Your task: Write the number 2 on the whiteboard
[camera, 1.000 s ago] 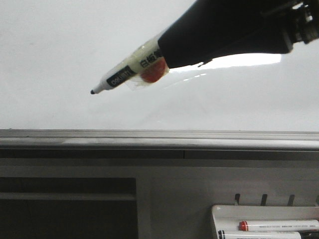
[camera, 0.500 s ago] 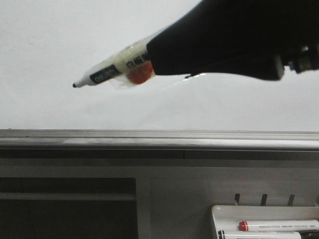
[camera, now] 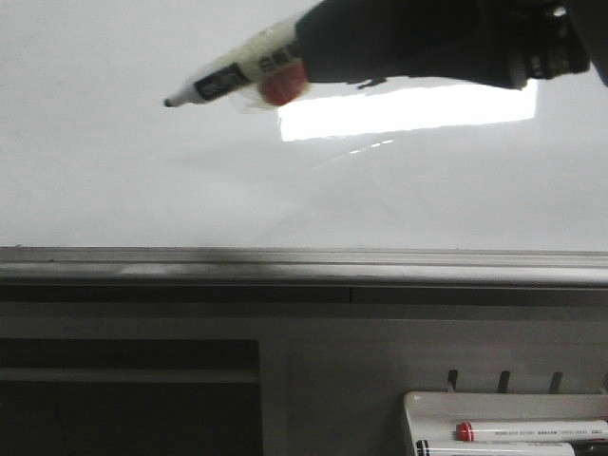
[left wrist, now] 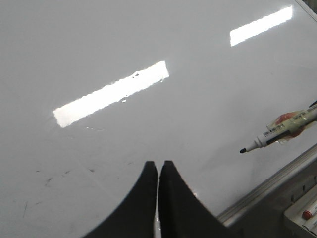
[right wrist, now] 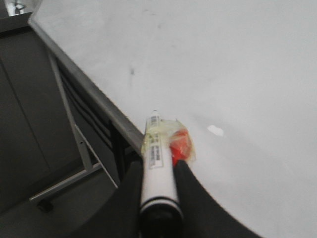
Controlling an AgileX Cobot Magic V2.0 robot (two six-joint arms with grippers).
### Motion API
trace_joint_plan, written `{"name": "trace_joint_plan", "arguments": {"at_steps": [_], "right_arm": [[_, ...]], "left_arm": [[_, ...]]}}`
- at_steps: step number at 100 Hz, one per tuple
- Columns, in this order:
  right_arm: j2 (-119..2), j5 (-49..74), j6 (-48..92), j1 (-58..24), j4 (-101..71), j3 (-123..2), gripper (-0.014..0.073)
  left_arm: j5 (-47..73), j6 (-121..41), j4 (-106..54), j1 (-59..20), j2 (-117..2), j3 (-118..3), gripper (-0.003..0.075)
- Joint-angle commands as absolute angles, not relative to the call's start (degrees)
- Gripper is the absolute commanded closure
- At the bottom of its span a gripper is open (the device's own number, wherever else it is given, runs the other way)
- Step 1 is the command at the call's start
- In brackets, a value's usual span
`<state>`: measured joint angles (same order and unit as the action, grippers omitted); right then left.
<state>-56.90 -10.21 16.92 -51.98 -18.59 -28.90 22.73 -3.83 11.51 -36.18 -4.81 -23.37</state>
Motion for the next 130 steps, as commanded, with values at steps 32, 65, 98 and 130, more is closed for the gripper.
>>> {"name": "trace_joint_plan", "arguments": {"at_steps": [32, 65, 98, 130], "right_arm": [[-62.3, -6.0, 18.1, -44.0, -14.1, -39.3, 0.0664], [-67.0, -9.8, 18.5, -44.0, -10.1, -40.7, 0.0664], [-70.4, -8.9, 18.5, -42.8, -9.9, -43.5, 0.0664], [-68.4, -3.0, 20.0, -38.1, -9.2, -45.0, 0.0664]], "left_arm": [[18.5, -3.2, 12.0, -36.1, -5.5, -24.8, 0.0741], [18.9, -2.9, 11.4, -36.1, -5.5, -24.5, 0.0741], [18.9, -2.9, 11.7, -36.1, -5.5, -24.5, 0.0741], [18.8, -2.9, 12.1, -36.1, -5.5, -24.5, 0.0741]]}}
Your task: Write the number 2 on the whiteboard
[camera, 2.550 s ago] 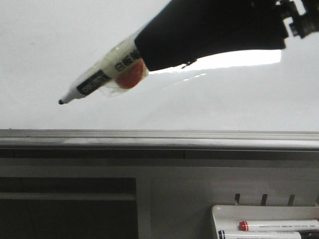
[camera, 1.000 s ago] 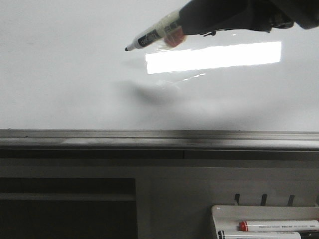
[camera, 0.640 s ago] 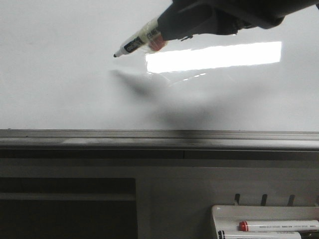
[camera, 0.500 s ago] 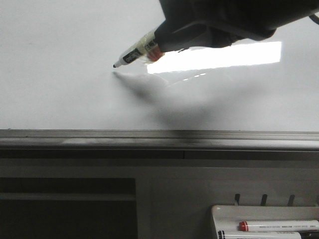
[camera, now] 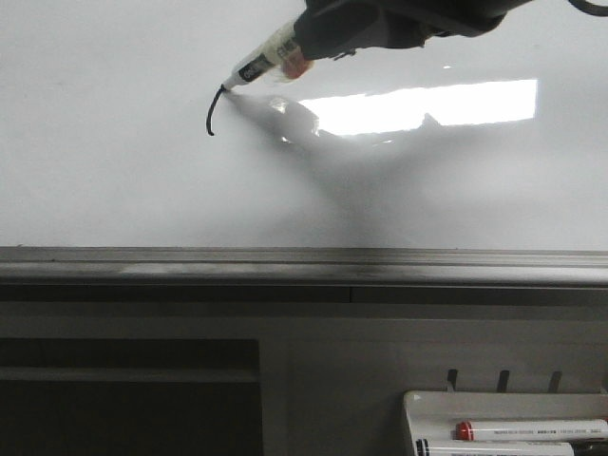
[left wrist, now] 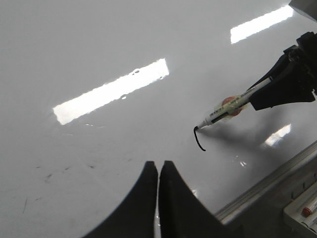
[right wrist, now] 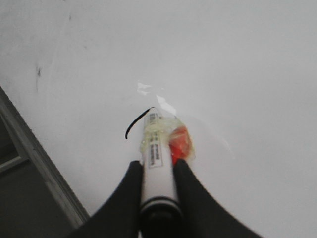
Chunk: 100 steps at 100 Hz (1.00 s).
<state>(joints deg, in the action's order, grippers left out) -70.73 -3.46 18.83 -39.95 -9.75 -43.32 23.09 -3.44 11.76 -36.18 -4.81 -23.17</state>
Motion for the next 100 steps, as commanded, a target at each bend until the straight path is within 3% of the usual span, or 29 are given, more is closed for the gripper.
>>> {"name": "trace_joint_plan", "arguments": {"at_steps": [1, 32, 61, 100], "right_arm": [[-68.1, -2.2, 20.0, -38.0, -9.2, -45.0, 0.0664], [-66.5, 8.1, 19.9, -38.9, -11.5, -43.0, 0.0664], [-72.8, 3.4, 19.9, -45.8, -11.6, -44.8, 0.0664], [-66.7, 6.9, 19.8, -41.1, -12.5, -39.5, 0.0664]], "left_arm": [[18.8, -2.9, 12.1, -36.1, -5.5, -24.5, 0.0741], [18.8, -2.9, 13.6, -36.1, -5.5, -24.5, 0.0741], [18.7, -2.9, 14.1, -36.1, -5.5, -24.5, 0.0741], [18.9, -2.9, 14.1, -36.1, -5.5, -24.5, 0.0741]]}}
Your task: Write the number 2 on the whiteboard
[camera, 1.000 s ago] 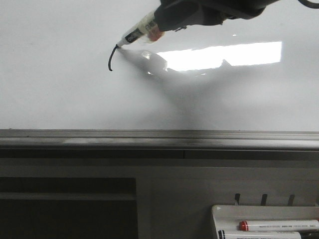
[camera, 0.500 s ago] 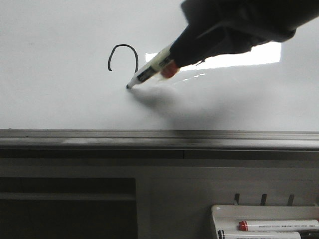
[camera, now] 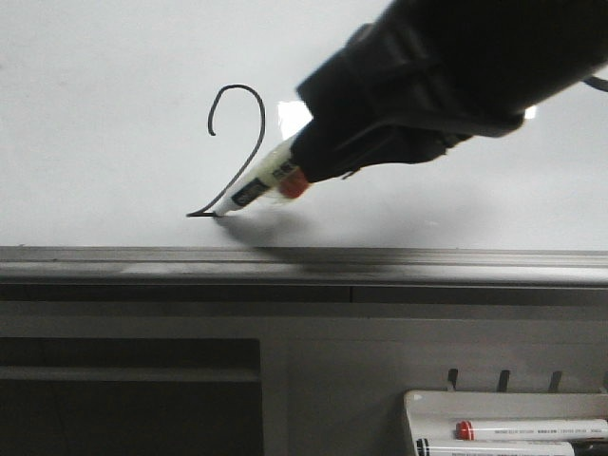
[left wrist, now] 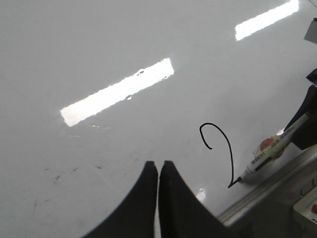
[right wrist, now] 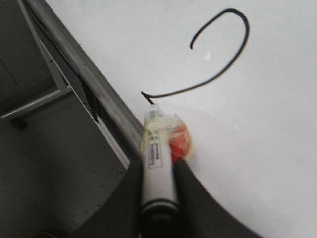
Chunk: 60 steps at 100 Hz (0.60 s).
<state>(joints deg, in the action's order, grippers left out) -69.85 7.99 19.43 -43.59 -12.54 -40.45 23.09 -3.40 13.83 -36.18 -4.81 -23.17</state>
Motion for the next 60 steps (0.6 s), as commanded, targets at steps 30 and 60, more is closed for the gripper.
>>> {"name": "trace_joint_plan", "arguments": {"at_steps": [30, 60], "right_arm": [[-62.6, 9.0, 19.4, -37.7, -13.4, -36.4, 0.0664], [-59.7, 7.7, 19.4, -40.1, -14.2, -37.1, 0.0664]], "left_arm": [[18.9, -2.9, 14.1, -36.1, -5.5, -24.5, 0.0741], [16.6, -2.9, 10.5, -36.1, -5.6, -24.5, 0.0740]]}}
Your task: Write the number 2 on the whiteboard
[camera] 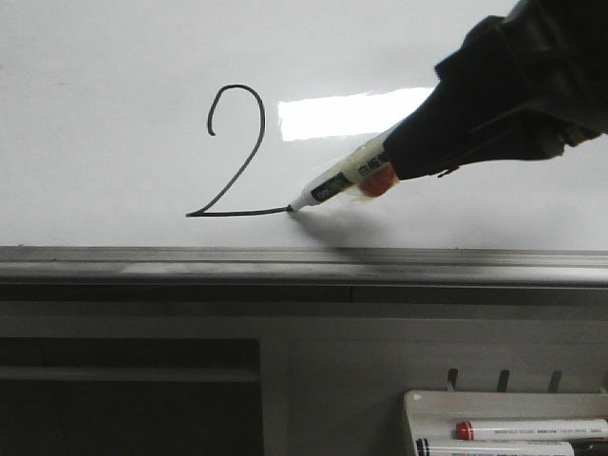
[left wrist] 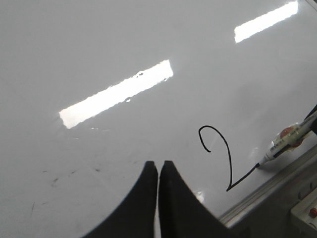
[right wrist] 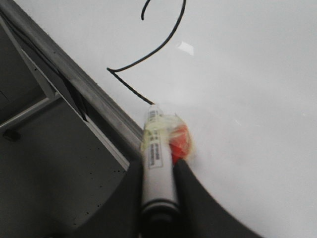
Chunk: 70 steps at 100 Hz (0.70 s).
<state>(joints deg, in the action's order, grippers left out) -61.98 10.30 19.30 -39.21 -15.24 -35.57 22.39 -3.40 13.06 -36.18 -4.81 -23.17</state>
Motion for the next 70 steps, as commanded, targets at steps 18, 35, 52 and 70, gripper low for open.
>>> {"name": "trace_joint_plan", "arguments": {"at_steps": [18, 35, 52, 70], "right_arm": [[-56.5, 8.9, 19.6, -44.8, -14.2, -38.1, 0.0664], [-57.6, 13.5, 19.6, -47.9, -14.2, -41.3, 0.0664], [-60.8, 18.1, 19.6, -48.2, -14.2, -45.8, 0.0664], [-64.1, 19.2, 20.1, -48.2, -14.2, -49.7, 0.0664]], "left_arm": [[17.4, -3.3, 3.3, -36.1, -8.3, -24.4, 0.0731], [14.3, -7.6, -3.1, -36.3, -14.0, -24.4, 0.0538], [13.0, -13.8, -7.9, -39.0, -21.6, -24.4, 0.0341], [6.5, -24.7, -7.9, -44.8, -30.1, -24.4, 0.0353]]}}
